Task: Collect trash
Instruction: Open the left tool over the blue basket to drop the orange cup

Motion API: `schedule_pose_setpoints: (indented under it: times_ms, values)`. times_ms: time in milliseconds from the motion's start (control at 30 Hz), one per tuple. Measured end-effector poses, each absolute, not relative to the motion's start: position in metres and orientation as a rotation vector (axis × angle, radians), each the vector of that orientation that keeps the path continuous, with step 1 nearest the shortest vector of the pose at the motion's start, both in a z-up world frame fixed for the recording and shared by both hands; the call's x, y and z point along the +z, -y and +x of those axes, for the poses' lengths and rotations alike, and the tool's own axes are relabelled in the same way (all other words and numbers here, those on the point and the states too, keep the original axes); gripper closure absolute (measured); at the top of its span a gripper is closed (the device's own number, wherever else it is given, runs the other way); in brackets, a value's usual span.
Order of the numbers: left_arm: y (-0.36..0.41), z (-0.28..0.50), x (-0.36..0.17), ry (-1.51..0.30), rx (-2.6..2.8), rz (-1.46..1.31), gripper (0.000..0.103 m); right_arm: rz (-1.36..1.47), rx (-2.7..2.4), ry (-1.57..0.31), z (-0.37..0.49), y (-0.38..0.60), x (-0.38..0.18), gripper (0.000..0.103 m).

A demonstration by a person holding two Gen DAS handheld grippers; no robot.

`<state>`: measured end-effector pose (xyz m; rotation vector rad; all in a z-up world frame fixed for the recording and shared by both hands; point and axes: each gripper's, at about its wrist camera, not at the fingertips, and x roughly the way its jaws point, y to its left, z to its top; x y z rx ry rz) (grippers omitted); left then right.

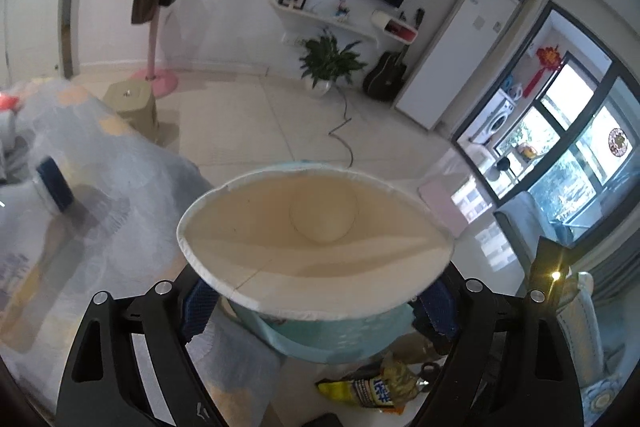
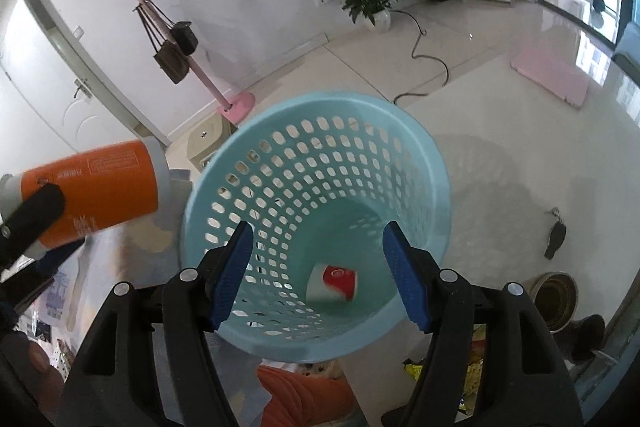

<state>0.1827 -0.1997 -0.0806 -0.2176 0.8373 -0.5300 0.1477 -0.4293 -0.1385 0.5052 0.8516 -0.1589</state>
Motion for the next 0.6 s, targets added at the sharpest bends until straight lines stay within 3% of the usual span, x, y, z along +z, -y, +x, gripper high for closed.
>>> schedule_pose_setpoints:
  times_ms: [200, 433, 600]
  values:
    - [0.205, 0.180, -0.069, -0.772, -0.541, -0.186, 0.021, 0.446, -0.154, -0.799, 0.137, 0.415, -0.113, 0.039]
    - [0.222, 0.214, -0.101, -0.881, -0.542, -0.173, 0.021, 0.421, -0.181, -0.802, 0.125, 0.416, -0.109, 0.039]
    - [0.221, 0.209, -0.104, -0.893, -0.522, -0.120, 0.016, 0.404, -0.189, -0.810, 0.127, 0.419, -0.110, 0.039]
